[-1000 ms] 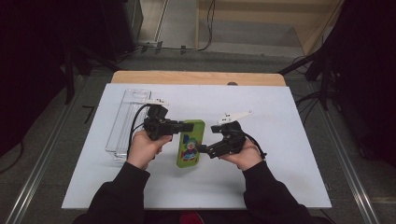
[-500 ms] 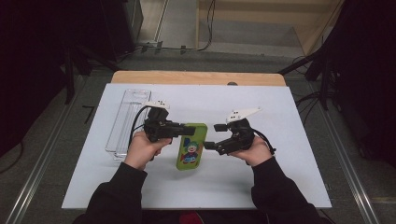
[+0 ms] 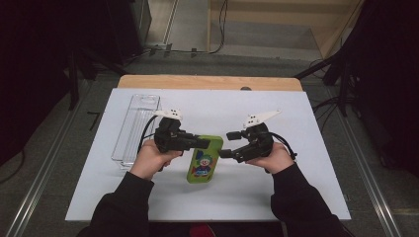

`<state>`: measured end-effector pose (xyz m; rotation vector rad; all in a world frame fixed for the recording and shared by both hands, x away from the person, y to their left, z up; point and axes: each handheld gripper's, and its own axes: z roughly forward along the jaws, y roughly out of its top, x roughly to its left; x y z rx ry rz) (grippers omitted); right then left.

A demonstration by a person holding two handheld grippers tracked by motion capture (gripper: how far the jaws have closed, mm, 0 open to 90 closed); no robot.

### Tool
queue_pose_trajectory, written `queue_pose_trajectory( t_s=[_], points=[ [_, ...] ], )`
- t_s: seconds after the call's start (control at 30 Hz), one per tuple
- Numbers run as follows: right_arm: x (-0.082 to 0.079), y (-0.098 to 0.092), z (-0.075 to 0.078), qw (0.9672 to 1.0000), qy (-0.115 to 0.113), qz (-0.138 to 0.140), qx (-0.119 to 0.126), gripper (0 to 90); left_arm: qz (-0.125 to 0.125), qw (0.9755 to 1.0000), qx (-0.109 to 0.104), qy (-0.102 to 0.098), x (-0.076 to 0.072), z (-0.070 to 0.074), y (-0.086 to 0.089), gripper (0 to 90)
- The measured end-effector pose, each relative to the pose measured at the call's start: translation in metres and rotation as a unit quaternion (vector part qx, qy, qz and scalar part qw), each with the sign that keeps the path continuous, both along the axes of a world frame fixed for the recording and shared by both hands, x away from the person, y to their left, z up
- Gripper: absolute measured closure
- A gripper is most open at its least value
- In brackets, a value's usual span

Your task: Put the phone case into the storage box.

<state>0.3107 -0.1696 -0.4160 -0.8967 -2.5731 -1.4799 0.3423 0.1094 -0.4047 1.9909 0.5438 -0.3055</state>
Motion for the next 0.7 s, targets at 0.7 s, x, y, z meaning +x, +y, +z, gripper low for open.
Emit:
queue_pose_trajectory(
  t_s=[0.7],
  points=[
    [0.0035, 0.0051, 0.0003, 0.9976, 0.0, 0.067, 0.018, 52.0, -0.05, 0.9982, -0.027, -0.02, -0.0052, 0.0025, -0.0031, 77.6]
  ],
)
